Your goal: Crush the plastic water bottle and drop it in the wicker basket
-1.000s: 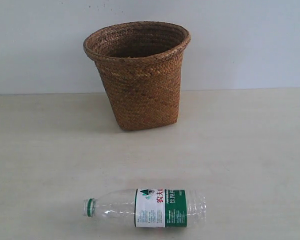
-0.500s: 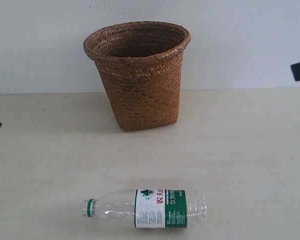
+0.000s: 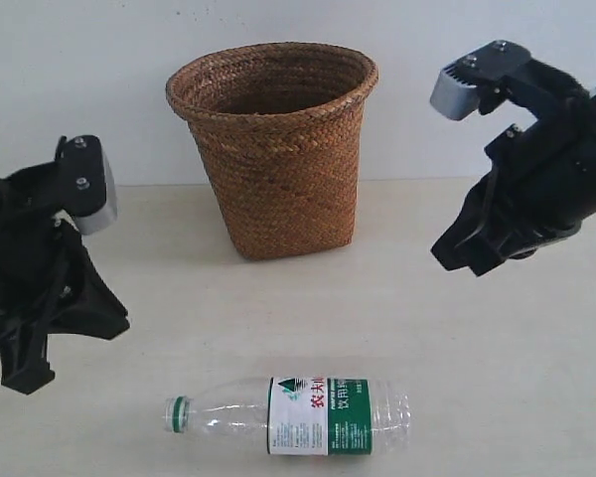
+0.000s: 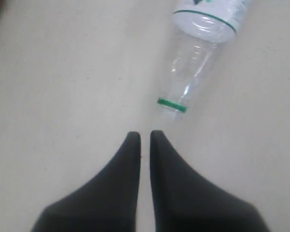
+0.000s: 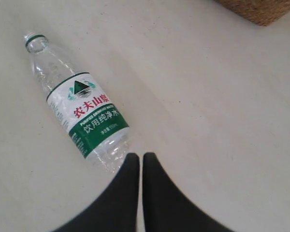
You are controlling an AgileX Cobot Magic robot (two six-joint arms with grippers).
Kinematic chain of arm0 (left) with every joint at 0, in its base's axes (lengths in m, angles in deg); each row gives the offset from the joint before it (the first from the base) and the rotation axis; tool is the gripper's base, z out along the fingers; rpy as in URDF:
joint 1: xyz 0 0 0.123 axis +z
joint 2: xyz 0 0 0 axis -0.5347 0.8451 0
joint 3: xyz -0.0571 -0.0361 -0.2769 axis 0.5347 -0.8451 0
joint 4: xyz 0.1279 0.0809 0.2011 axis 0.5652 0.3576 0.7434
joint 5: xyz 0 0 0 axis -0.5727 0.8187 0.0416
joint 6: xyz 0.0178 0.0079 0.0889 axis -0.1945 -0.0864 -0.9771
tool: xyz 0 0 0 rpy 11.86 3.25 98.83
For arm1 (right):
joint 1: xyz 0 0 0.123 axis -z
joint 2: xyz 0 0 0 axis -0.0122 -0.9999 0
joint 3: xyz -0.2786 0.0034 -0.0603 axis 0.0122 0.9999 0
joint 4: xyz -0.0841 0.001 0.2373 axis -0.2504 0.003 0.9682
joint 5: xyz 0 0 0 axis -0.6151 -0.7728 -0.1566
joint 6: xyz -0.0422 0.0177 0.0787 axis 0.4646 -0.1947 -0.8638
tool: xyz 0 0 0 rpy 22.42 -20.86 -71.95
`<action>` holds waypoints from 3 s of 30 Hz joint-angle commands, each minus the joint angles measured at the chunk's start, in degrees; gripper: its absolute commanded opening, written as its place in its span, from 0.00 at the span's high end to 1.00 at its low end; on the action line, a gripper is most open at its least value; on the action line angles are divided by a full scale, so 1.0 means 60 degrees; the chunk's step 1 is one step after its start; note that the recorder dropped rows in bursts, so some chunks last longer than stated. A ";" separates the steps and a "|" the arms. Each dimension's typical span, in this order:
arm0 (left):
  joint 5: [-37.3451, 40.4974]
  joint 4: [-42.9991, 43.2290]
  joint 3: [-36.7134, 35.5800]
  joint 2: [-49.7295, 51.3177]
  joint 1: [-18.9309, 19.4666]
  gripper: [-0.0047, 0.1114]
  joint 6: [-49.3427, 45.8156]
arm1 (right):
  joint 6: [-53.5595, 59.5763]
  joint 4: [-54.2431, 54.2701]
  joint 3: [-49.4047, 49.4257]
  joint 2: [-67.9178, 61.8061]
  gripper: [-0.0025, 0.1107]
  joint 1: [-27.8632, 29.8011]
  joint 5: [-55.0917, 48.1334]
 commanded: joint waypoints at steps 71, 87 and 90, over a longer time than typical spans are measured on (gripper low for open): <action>-0.0613 -0.3266 0.0069 0.4670 -0.0047 0.92 -0.6883 | 0.1723 0.2779 -0.0133 -0.3164 0.98 -0.2370 0.2002; -0.0654 -0.3156 0.0069 0.4670 -0.0047 0.92 -0.6655 | 0.0454 0.2369 -0.0530 -0.3999 0.98 -0.2668 0.1583; -0.0654 -0.3156 0.0069 0.4670 -0.0047 0.92 -0.6655 | 0.0290 0.2369 -0.0530 -0.4210 0.98 -0.2668 0.1606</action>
